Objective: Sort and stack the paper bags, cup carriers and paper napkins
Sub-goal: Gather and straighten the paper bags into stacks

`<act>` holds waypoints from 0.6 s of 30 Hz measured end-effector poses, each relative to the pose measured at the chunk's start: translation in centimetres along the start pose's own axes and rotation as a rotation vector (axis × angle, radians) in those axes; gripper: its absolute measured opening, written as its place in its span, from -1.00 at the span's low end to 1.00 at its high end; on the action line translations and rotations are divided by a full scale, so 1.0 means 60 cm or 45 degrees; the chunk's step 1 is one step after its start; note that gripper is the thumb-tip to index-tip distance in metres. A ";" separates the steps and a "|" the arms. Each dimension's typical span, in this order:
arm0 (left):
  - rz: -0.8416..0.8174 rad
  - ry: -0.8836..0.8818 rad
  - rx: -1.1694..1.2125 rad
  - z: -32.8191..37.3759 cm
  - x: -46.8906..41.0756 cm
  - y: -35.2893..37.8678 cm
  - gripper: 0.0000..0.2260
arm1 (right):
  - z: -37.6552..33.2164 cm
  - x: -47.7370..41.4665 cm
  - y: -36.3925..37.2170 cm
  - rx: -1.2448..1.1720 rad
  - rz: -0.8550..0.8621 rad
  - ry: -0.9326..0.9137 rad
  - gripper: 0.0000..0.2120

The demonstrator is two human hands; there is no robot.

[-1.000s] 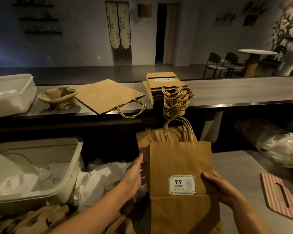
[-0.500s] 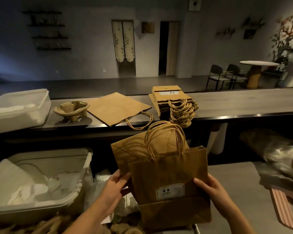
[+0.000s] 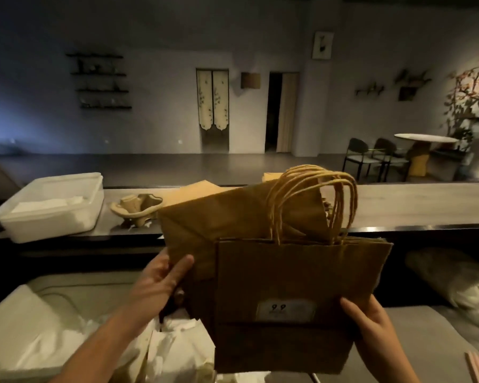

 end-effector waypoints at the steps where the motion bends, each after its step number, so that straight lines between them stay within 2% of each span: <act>1: 0.070 0.054 -0.076 0.024 -0.006 -0.013 -0.94 | -0.005 -0.005 0.000 -0.012 0.025 -0.027 -0.04; 3: 0.179 0.197 -0.175 0.074 -0.024 -0.043 -0.94 | -0.014 -0.015 0.000 -0.076 0.066 -0.086 0.04; 5: 0.303 0.352 -0.123 0.127 -0.041 -0.076 -0.95 | -0.024 -0.023 0.004 -0.117 0.097 -0.122 0.00; 6: 0.364 0.408 -0.048 0.146 -0.048 -0.093 -0.93 | -0.028 -0.028 0.006 -0.153 0.099 -0.134 -0.12; 8: 0.497 0.484 0.129 0.171 -0.060 -0.125 -0.88 | -0.035 -0.035 0.012 -0.308 0.090 -0.163 -0.65; 9: 0.514 0.497 0.250 0.172 -0.067 -0.134 -0.87 | -0.035 -0.040 0.010 -0.351 0.138 -0.160 -0.83; 12: 0.342 0.384 0.706 0.130 -0.097 -0.121 -0.97 | -0.035 -0.062 0.015 -0.409 0.157 -0.144 -0.77; 14: 0.169 0.116 0.990 0.067 -0.111 -0.078 -0.74 | -0.036 -0.078 0.036 -0.437 0.089 -0.118 -0.74; 16: 0.112 -0.104 1.153 0.013 -0.114 -0.035 -0.60 | -0.037 -0.098 0.056 -0.440 -0.009 -0.090 -0.44; 18: 0.129 -0.172 1.129 -0.017 -0.116 -0.012 -0.74 | -0.036 -0.114 0.081 -0.414 -0.068 -0.032 -0.30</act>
Point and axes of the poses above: each hand's wrist, its own x-axis away from the middle knuckle, its own y-axis out of the palm, z = x × y, the point moved 9 cm from there along -x, towards the middle knuckle, and after that the axes turned 9 degrees about -z, right-handed, at the moved point
